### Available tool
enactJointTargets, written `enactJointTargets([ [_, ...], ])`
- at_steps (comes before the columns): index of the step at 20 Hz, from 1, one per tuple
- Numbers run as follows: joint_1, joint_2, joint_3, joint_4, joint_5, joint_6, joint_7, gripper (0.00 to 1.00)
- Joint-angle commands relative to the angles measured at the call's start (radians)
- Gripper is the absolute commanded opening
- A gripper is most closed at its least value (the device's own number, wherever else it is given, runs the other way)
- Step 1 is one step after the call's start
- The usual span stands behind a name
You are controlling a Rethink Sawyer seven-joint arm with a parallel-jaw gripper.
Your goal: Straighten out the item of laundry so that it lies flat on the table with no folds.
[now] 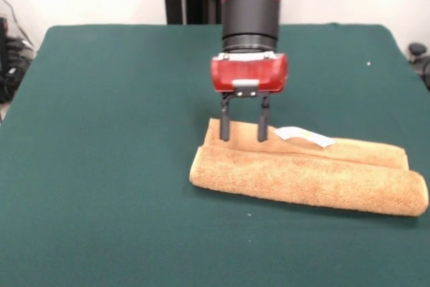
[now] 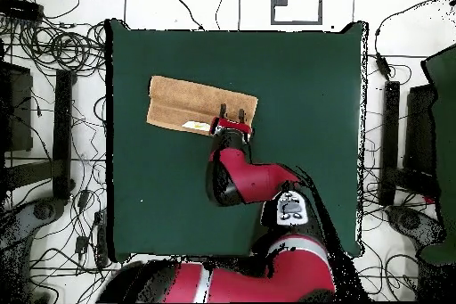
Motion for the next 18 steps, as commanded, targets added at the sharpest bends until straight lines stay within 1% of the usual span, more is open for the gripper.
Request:
enactJointTargets([
  [1, -0.052, 0.057, 0.226, -0.014, -0.107, 0.148, 0.108, 1.00],
  [7, -0.136, 0.055, 0.344, -0.032, -0.245, 0.230, 0.070, 1.00],
  [9, -0.157, 0.054, 0.374, -0.034, -0.275, 0.253, 0.063, 1.00],
  [18, -0.243, 0.060, 0.491, -0.033, -0.362, 0.349, 0.030, 1.00],
])
